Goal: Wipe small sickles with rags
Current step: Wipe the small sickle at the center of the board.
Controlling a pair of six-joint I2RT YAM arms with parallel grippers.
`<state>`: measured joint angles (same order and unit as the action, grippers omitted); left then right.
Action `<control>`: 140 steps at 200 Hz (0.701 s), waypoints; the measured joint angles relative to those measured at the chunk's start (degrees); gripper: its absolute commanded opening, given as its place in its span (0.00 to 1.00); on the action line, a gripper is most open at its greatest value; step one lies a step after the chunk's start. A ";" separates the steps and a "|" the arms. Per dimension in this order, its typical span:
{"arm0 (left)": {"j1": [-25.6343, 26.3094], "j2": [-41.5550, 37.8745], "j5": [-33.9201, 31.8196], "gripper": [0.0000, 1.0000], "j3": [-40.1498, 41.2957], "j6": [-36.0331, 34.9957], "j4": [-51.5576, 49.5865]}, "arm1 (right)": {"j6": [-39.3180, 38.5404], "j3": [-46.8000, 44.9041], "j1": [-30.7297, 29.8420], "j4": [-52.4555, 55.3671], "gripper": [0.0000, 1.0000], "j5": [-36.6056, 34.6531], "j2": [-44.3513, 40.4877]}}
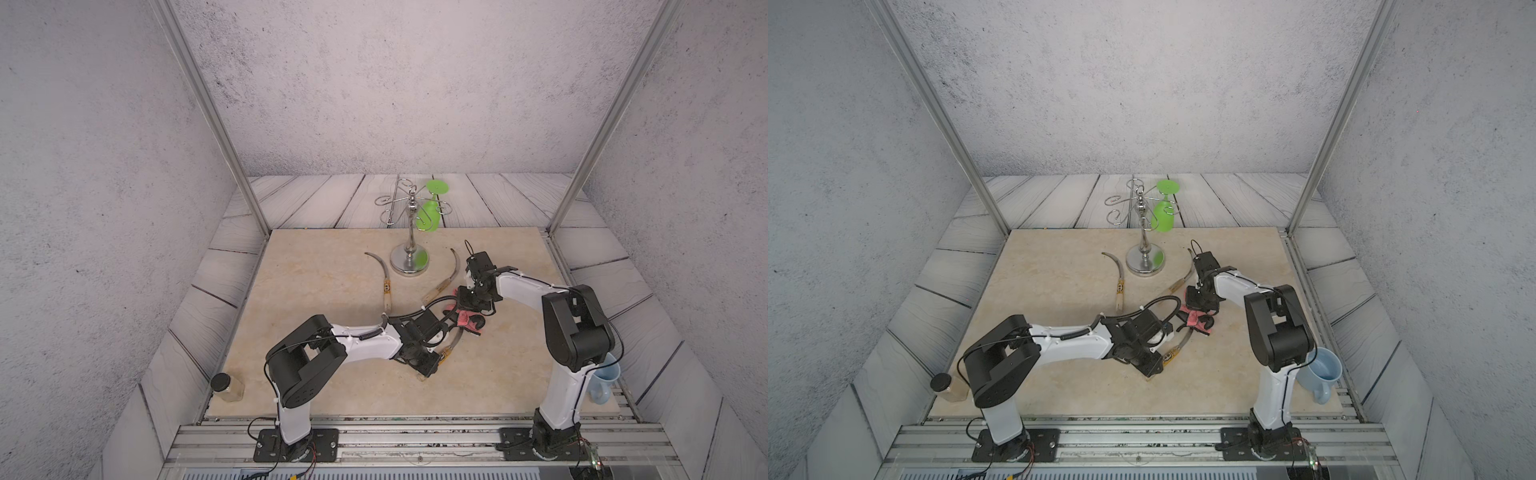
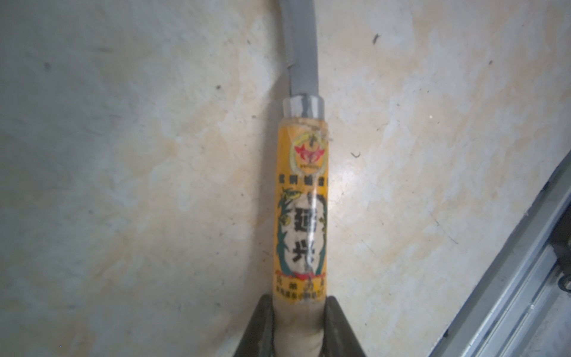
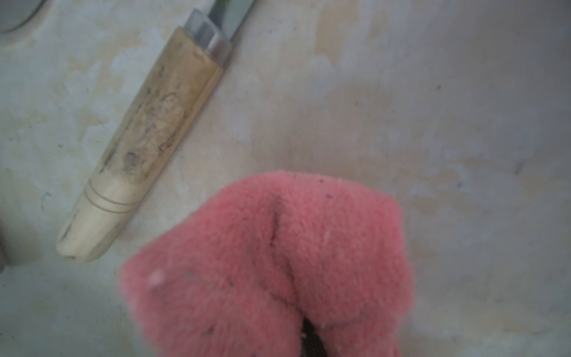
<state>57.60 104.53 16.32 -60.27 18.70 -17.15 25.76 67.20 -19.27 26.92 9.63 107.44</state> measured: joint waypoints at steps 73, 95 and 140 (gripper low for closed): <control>-0.44 -0.24 0.70 0.00 0.00 0.22 -0.55 | 7.50 -11.30 -4.11 -9.64 0.16 -2.71 -7.26; -0.70 -0.26 1.18 0.00 0.00 0.26 -0.52 | 9.97 -15.02 -5.81 -11.69 0.16 -1.97 -9.92; -1.29 -0.26 2.10 0.00 0.02 0.02 -0.52 | 14.40 -21.07 -9.07 -15.37 0.16 0.94 -14.08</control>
<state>56.31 104.27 18.41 -60.25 18.72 -17.67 40.16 46.13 -28.34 11.55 10.57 93.36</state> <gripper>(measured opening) 0.249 0.162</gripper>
